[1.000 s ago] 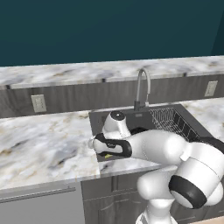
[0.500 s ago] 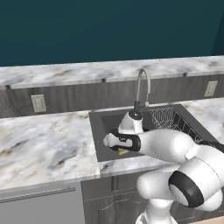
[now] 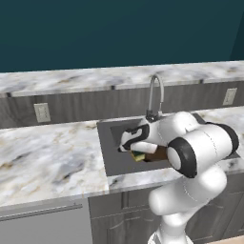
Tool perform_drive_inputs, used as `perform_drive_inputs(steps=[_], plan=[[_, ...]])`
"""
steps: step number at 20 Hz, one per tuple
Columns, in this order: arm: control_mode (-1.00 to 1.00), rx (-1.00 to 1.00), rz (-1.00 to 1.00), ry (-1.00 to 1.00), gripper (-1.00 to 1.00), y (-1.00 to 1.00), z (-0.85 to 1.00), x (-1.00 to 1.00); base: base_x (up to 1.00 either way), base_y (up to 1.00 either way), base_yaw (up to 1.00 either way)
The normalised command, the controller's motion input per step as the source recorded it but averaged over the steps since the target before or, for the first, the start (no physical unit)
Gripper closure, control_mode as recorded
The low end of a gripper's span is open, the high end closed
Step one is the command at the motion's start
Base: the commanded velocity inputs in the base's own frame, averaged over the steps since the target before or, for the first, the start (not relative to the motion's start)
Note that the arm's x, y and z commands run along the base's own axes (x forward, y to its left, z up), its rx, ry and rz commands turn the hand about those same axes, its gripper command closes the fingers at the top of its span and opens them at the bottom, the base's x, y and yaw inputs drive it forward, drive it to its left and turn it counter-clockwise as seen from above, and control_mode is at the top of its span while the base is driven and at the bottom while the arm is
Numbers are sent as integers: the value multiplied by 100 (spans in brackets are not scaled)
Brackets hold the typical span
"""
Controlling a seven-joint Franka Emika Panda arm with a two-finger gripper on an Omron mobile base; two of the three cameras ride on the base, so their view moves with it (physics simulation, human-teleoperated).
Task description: Pick the pan and sponge and place them into the sink. Then turn on the water.
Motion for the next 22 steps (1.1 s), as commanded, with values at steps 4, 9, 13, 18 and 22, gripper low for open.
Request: perform_drive_inputs(steps=[4, 9, 13, 18, 22], plan=[[-100, -2, 0, 5, 100, -20, -13, 51, 0, 0, 0], [-100, -3, 0, 4, 100, -11, -20, 38, 0, 0, 0], [-100, -4, 0, 3, 100, -16, -23, 37, 0, 0, 0], [-100, -1, 0, 1, 100, -22, -28, 39, 0, 0, 0], [-100, -1, 0, 0, 100, -31, -31, 17, 0, 0, 0]])
